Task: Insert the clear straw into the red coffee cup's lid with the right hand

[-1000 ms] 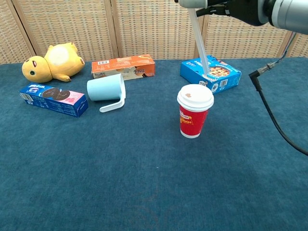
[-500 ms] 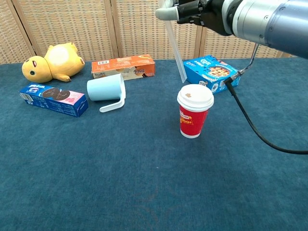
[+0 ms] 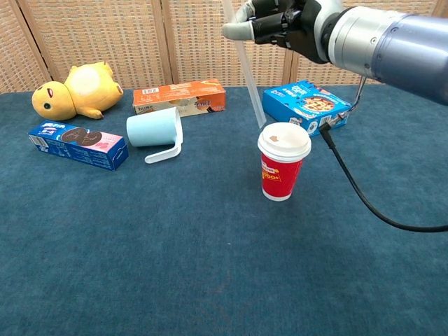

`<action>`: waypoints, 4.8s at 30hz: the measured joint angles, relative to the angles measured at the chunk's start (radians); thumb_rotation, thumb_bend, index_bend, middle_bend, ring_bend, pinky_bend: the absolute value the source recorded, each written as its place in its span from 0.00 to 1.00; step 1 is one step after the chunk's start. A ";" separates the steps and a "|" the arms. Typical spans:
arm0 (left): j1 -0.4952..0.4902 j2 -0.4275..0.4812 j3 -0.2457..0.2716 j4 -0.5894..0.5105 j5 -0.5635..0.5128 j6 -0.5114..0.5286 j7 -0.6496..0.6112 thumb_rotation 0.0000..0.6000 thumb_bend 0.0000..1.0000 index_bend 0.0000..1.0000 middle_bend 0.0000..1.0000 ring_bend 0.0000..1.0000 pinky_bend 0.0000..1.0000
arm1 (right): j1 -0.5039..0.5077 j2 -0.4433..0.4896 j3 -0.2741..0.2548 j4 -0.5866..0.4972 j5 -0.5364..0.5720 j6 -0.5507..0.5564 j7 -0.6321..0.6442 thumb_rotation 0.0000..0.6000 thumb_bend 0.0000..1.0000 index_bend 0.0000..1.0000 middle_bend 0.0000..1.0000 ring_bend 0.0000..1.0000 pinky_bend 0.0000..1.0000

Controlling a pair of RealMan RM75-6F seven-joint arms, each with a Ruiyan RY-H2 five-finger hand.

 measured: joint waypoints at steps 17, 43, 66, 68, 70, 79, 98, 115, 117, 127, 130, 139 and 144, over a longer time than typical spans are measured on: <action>0.004 0.001 0.006 -0.010 0.004 0.008 0.009 1.00 0.10 0.00 0.00 0.00 0.00 | -0.041 0.011 -0.015 0.001 -0.038 -0.003 0.030 1.00 0.56 0.69 0.32 0.09 0.09; 0.007 -0.002 0.008 0.005 0.000 0.005 -0.003 1.00 0.10 0.00 0.00 0.00 0.00 | -0.053 -0.016 -0.031 0.050 -0.061 -0.030 0.053 1.00 0.56 0.69 0.32 0.09 0.09; 0.002 -0.011 0.010 0.019 -0.008 -0.011 -0.008 1.00 0.10 0.00 0.00 0.00 0.00 | -0.081 -0.044 -0.057 0.108 -0.125 -0.034 0.115 1.00 0.56 0.69 0.32 0.09 0.09; 0.002 -0.011 0.010 0.019 -0.008 -0.010 -0.007 1.00 0.10 0.00 0.00 0.00 0.00 | -0.086 -0.043 -0.062 0.111 -0.134 -0.034 0.123 1.00 0.56 0.69 0.32 0.09 0.09; 0.002 -0.011 0.010 0.018 -0.008 -0.010 -0.006 1.00 0.10 0.00 0.00 0.00 0.00 | -0.095 -0.041 -0.070 0.115 -0.145 -0.036 0.140 1.00 0.56 0.69 0.32 0.09 0.09; 0.002 -0.013 0.013 0.014 -0.005 -0.011 -0.004 1.00 0.10 0.00 0.00 0.00 0.00 | -0.129 -0.038 -0.110 0.136 -0.215 -0.050 0.227 1.00 0.56 0.69 0.32 0.09 0.08; 0.005 -0.015 0.017 0.031 -0.005 -0.015 -0.022 1.00 0.10 0.00 0.00 0.00 0.00 | -0.129 -0.063 -0.133 0.173 -0.243 -0.068 0.241 1.00 0.56 0.62 0.27 0.06 0.06; 0.004 -0.019 0.018 0.035 -0.007 -0.021 -0.026 1.00 0.10 0.00 0.00 0.00 0.00 | -0.133 -0.056 -0.159 0.193 -0.310 -0.085 0.310 1.00 0.40 0.54 0.21 0.02 0.03; 0.004 -0.020 0.018 0.035 -0.007 -0.021 -0.027 1.00 0.10 0.00 0.00 0.00 0.00 | -0.132 -0.053 -0.161 0.196 -0.315 -0.088 0.316 1.00 0.37 0.53 0.20 0.01 0.03; 0.003 -0.024 0.019 0.041 -0.008 -0.025 -0.030 1.00 0.10 0.00 0.00 0.00 0.00 | -0.131 -0.047 -0.170 0.201 -0.320 -0.093 0.321 1.00 0.36 0.48 0.18 0.01 0.03; 0.002 -0.025 0.018 0.041 -0.008 -0.026 -0.028 1.00 0.10 0.00 0.00 0.00 0.00 | -0.131 -0.044 -0.173 0.200 -0.324 -0.094 0.323 1.00 0.35 0.47 0.17 0.00 0.03; 0.002 -0.025 0.019 0.038 -0.007 -0.025 -0.028 1.00 0.10 0.00 0.00 0.00 0.00 | -0.128 -0.025 -0.182 0.186 -0.344 -0.101 0.326 1.00 0.10 0.14 0.01 0.00 0.00; 0.005 -0.025 0.019 0.038 -0.005 -0.018 -0.030 1.00 0.10 0.00 0.00 0.00 0.00 | -0.120 0.005 -0.194 0.170 -0.365 -0.113 0.288 1.00 0.00 0.00 0.00 0.00 0.00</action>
